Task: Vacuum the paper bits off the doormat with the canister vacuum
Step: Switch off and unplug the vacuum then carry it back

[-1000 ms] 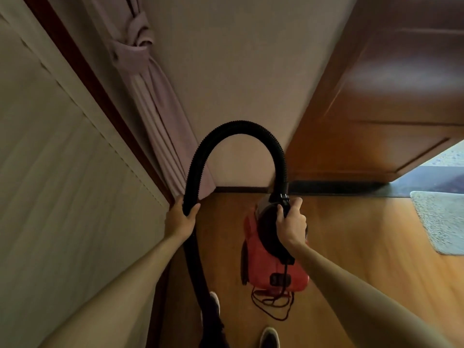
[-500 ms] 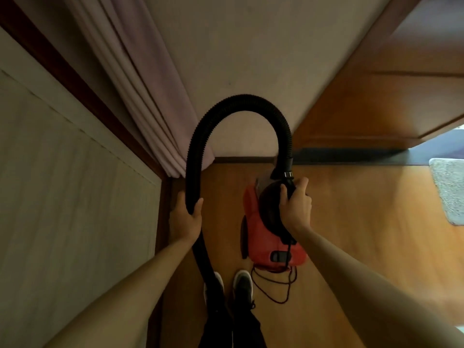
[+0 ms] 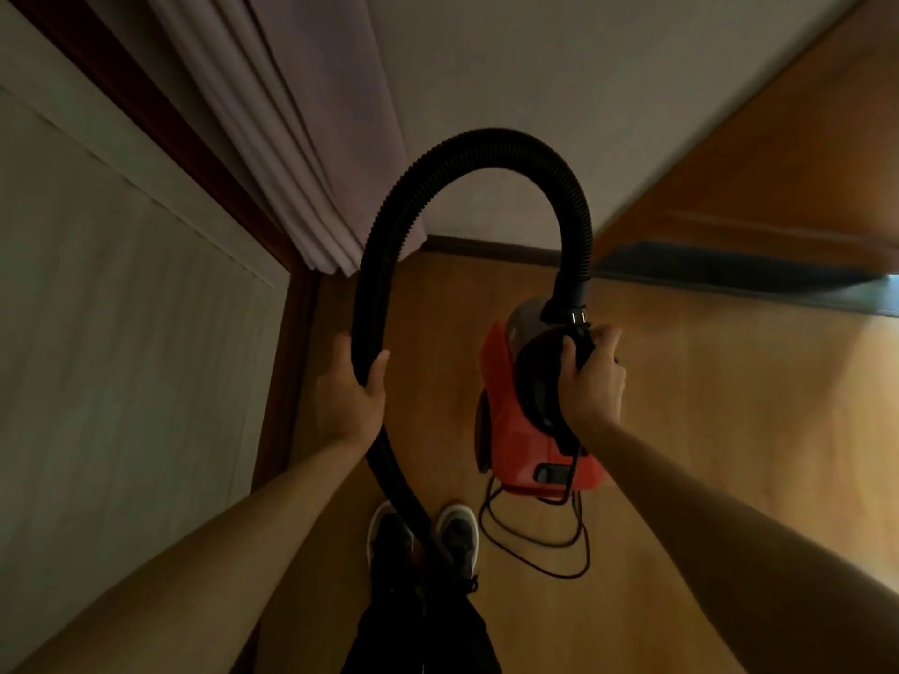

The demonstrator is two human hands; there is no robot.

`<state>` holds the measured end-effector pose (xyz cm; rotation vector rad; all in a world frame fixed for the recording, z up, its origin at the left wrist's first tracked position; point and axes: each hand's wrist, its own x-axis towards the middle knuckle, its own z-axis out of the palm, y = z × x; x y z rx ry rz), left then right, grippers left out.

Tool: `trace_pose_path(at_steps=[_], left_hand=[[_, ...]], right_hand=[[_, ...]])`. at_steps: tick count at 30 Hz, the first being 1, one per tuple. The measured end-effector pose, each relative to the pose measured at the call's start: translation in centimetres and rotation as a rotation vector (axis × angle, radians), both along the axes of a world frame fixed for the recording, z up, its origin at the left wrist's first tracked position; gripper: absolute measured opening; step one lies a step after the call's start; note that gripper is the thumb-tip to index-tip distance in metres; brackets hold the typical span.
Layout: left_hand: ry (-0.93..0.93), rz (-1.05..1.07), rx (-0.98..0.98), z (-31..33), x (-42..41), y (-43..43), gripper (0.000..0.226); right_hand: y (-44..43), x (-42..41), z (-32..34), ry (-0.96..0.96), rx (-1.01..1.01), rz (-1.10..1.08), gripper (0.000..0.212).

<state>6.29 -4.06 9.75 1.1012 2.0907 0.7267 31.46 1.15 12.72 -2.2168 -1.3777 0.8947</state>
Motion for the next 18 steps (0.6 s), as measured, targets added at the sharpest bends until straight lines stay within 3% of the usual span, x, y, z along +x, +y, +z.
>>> trace_pose_path(at_steps=[18], left_hand=[[0.033,-0.049,-0.044,-14.5,-0.7,2.5,0.033]], right_hand=[[1.7,-1.2,-16.1,-0.036,-0.016,-0.044,0.026]])
